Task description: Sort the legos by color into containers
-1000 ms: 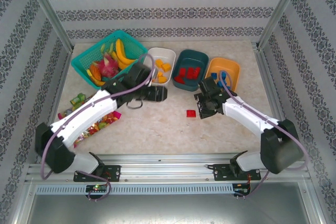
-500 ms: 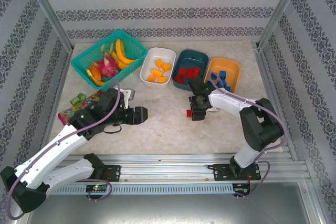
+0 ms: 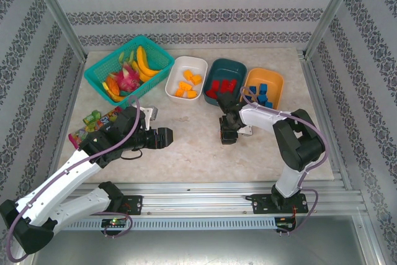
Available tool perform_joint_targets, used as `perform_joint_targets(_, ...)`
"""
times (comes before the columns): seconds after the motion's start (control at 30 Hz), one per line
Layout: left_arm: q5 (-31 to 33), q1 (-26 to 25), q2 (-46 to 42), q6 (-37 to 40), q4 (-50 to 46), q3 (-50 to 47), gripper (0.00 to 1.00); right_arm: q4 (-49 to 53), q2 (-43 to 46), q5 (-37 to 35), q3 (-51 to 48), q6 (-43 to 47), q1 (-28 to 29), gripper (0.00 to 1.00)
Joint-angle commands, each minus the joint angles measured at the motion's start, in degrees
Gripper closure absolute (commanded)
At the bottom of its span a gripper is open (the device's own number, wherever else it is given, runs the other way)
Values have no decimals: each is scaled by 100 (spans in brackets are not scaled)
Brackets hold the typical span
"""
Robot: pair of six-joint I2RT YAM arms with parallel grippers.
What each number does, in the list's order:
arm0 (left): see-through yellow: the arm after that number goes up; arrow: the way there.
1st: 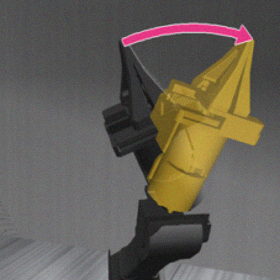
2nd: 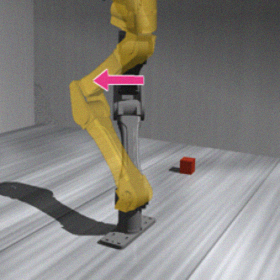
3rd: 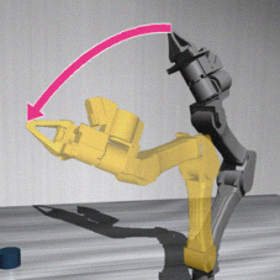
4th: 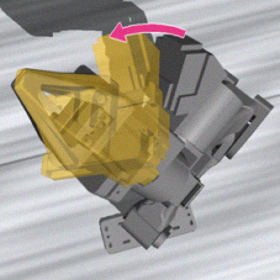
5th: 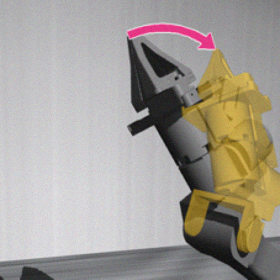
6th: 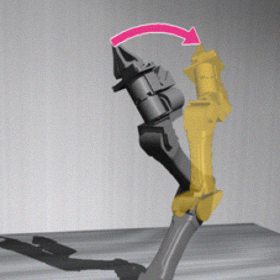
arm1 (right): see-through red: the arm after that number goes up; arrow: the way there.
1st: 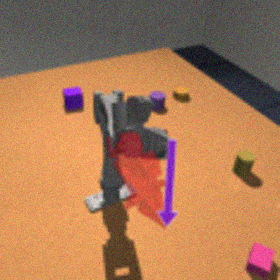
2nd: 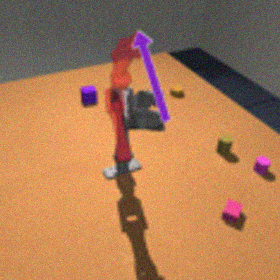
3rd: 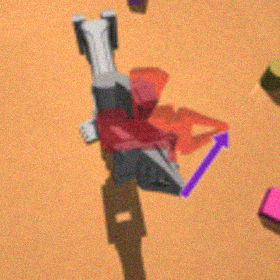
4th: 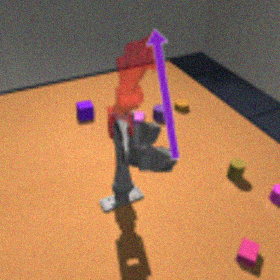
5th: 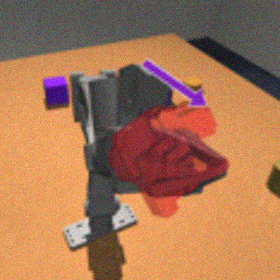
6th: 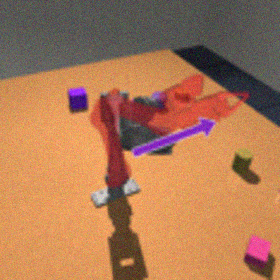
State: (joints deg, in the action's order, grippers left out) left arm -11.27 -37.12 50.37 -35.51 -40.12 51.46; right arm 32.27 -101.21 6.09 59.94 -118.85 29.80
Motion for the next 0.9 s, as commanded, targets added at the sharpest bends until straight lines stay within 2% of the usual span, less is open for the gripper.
perform_joint_targets(0.0, 151, -41, -53, -113, -188, 70, 27, 180, -197, -29, 98, -293, 38, 46)
perform_joint_targets(0.27, 167, -41, -27, -75, -158, 101, 27, 226, -484, -5, 139, -254, -2, 50)
perform_joint_targets(0.47, 185, -41, 33, -77, -104, 151, 27, 262, -520, -31, 228, -190, 8, 68)
perform_joint_targets(0.63, 162, -41, 175, -77, 7, 264, 28, 395, -248, -195, 380, -28, 33, 75)
perform_joint_targets(0.7, 161, -41, 262, -82, 68, 341, 28, 596, -24, -452, 614, 252, 51, 77)
perform_joint_targets(0.87, 137, -19, 672, -248, 385, 688, 27, 1287, 322, -1380, 1716, 1800, 37, 77)
